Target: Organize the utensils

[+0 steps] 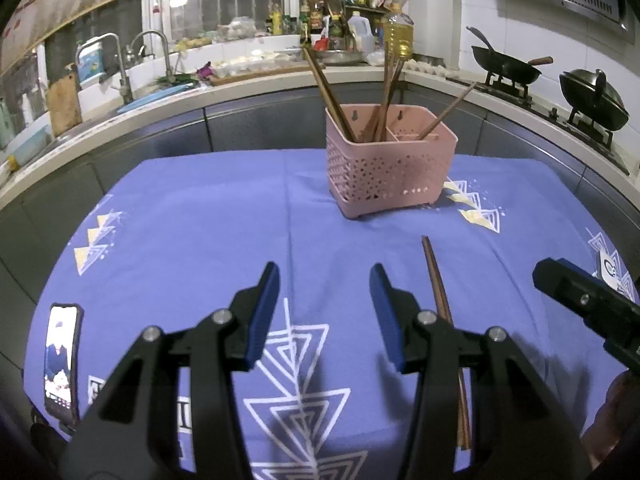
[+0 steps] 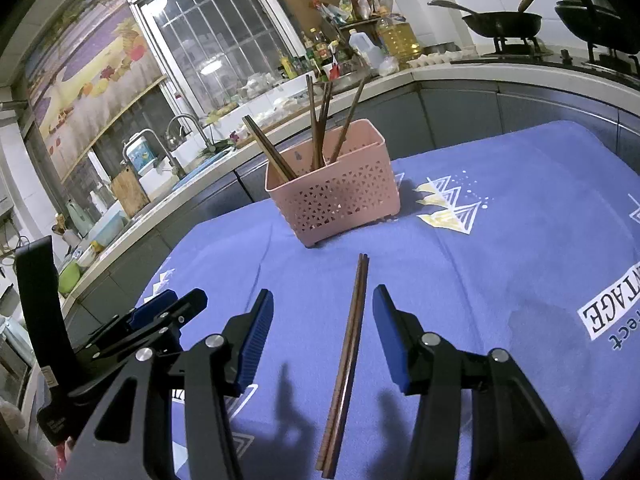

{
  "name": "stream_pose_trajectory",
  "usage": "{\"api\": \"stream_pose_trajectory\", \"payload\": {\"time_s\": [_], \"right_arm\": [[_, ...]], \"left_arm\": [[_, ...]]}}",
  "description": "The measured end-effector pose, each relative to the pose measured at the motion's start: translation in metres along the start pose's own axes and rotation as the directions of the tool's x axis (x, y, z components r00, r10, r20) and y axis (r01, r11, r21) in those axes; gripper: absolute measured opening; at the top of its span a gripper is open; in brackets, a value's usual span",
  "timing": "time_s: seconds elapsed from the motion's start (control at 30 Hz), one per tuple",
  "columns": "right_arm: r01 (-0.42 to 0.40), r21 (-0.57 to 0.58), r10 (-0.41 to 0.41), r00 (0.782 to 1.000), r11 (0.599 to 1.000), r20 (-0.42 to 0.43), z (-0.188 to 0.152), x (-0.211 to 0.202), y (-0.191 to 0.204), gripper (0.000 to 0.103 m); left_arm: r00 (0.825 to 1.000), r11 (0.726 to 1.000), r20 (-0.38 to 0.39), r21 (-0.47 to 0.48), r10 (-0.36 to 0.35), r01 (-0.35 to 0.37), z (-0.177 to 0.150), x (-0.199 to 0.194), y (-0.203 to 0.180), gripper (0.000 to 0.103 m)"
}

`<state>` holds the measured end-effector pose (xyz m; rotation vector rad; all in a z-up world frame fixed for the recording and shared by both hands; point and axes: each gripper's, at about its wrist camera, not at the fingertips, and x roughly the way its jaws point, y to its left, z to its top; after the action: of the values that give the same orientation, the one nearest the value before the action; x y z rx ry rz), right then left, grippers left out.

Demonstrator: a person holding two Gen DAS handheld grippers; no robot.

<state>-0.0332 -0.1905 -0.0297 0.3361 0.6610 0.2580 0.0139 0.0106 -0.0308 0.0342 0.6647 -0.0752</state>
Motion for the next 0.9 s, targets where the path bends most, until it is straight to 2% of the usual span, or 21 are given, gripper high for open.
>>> {"api": "stream_pose_trajectory", "payload": {"time_s": [0.9], "right_arm": [[-0.002,0.005,0.002,1.0,1.0,-0.022,-0.001,0.0062,-0.0043,0.053]], "left_arm": [[1.0,1.0,-0.015,0.001,0.001,-0.001,-0.0084,0.0065,0.0047,0.045]]}}
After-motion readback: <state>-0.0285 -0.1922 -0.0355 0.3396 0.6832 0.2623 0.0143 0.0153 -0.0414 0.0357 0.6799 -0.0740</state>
